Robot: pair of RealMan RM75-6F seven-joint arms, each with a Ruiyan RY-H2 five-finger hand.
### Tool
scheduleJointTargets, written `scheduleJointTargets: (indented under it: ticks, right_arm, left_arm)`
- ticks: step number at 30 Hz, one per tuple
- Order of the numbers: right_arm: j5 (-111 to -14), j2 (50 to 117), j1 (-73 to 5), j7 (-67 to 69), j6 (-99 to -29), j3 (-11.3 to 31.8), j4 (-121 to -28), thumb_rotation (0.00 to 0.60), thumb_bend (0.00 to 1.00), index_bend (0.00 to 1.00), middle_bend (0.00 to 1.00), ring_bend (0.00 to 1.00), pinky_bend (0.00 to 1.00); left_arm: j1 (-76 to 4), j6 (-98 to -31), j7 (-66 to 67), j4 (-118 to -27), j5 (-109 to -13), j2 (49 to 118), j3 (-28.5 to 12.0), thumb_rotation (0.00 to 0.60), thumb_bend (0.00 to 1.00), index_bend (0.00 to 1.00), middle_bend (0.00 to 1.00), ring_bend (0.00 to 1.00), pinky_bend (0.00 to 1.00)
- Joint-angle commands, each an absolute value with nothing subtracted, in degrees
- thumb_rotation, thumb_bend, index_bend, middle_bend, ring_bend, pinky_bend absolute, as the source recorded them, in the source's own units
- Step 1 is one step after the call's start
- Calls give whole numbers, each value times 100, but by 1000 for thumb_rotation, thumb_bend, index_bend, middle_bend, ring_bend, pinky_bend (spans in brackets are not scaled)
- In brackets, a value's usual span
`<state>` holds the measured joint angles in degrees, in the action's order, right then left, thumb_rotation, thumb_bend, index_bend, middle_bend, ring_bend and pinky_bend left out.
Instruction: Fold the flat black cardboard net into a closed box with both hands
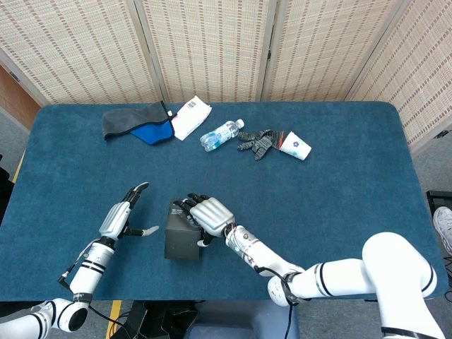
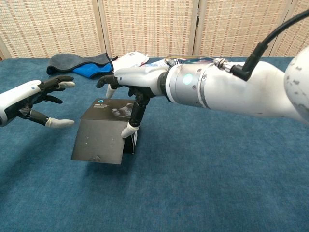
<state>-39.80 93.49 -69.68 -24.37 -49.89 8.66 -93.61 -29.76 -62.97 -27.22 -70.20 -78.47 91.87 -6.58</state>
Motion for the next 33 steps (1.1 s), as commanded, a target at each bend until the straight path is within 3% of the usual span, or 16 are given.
scheduleJointTargets:
  ticks: [1, 14, 33]
  right_arm:
    - [-3923, 9661, -6968, -2818, -5431, 756, -9327, 600, 43, 51, 140, 85, 160]
    - [-4356, 10457, -6621, -3196, -6152, 825, -8917, 600, 43, 89, 157, 85, 159]
    - [-3765, 10091, -6454, -3318, -5880, 1361, -9738, 600, 43, 89, 157, 85, 160]
  left_arm:
    - [-2950, -6278, -2763, -7026, -7812, 9159, -677, 600, 134, 0, 0, 0, 162]
    - [-2881, -6238, -2899, -7046, -7822, 9048, -715, 600, 133, 0, 0, 0, 154]
    - [-2841, -6204, -2824, -7176, -7870, 8988, -706, 600, 133, 0, 0, 0, 154]
